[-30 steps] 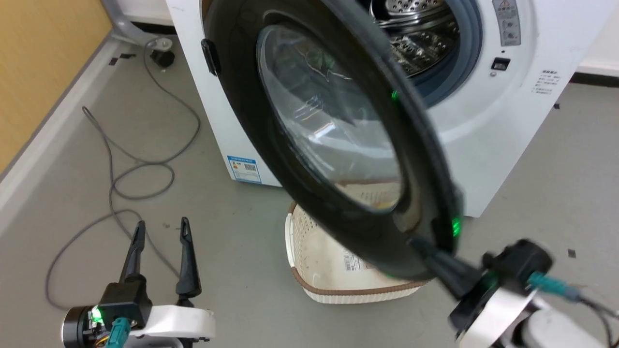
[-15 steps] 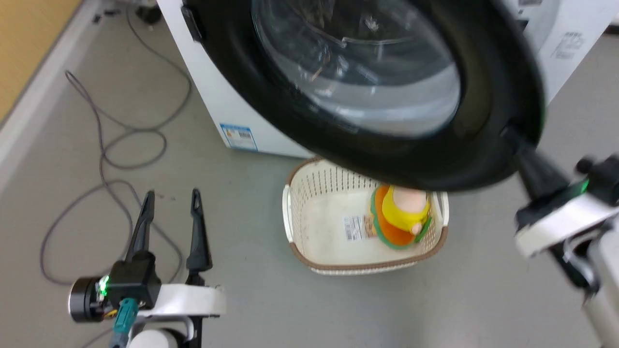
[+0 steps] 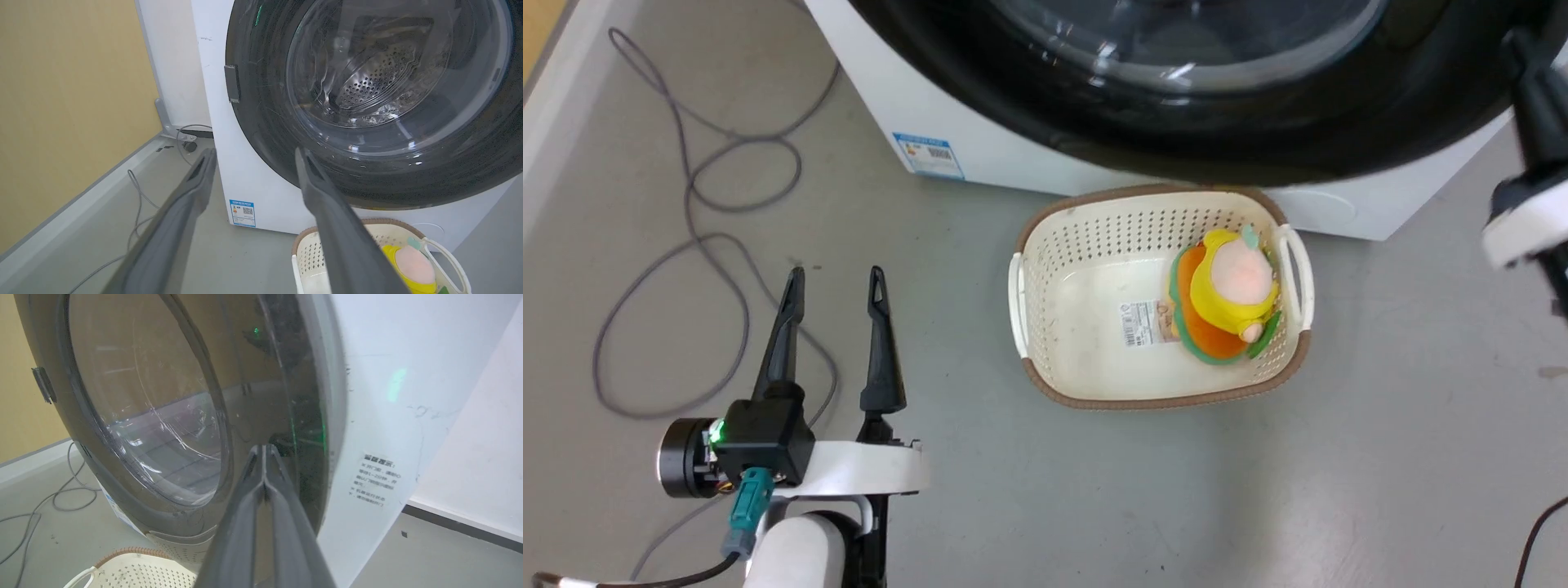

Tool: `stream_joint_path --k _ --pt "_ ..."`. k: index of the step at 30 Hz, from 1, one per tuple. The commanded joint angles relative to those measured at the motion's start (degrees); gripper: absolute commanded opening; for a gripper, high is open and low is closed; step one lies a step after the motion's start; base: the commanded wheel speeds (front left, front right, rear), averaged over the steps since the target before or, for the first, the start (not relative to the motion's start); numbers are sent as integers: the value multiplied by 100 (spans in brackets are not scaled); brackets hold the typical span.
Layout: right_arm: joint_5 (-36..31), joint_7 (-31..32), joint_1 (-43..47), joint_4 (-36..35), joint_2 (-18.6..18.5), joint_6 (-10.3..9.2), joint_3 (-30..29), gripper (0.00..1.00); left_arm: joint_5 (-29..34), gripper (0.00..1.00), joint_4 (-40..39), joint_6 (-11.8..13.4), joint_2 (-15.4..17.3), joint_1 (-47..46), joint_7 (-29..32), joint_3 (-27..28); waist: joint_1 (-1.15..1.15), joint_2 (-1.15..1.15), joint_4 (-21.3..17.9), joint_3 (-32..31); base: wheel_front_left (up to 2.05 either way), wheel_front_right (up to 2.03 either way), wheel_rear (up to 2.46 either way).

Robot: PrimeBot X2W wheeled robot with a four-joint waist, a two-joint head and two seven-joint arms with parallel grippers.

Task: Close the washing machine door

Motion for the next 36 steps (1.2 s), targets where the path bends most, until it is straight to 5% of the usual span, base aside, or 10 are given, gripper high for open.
stream_joint_path --k 1,15,28,36 --pt "-45 -26 -144 71 12 -8 -54 0 -39 100 -11 29 -2 -84 -26 -8 0 0 35 32 0 0 0" --pt "-746 -26 -460 558 558 -8 -812 0 -31 100 45 113 -2 -23 -26 31 0 0 -10 -145 0 0 0" --pt "-1429 -26 1035 -2479 1295 -8 -1596 0 158 100 250 36 -3 480 -26 300 0 0 -483 -1135 0 0 0" --pt "-1444 -26 2299 -2768 1638 -8 -1238 0 240 100 350 15 -3 839 -26 402 0 0 -755 -1662 0 0 0"
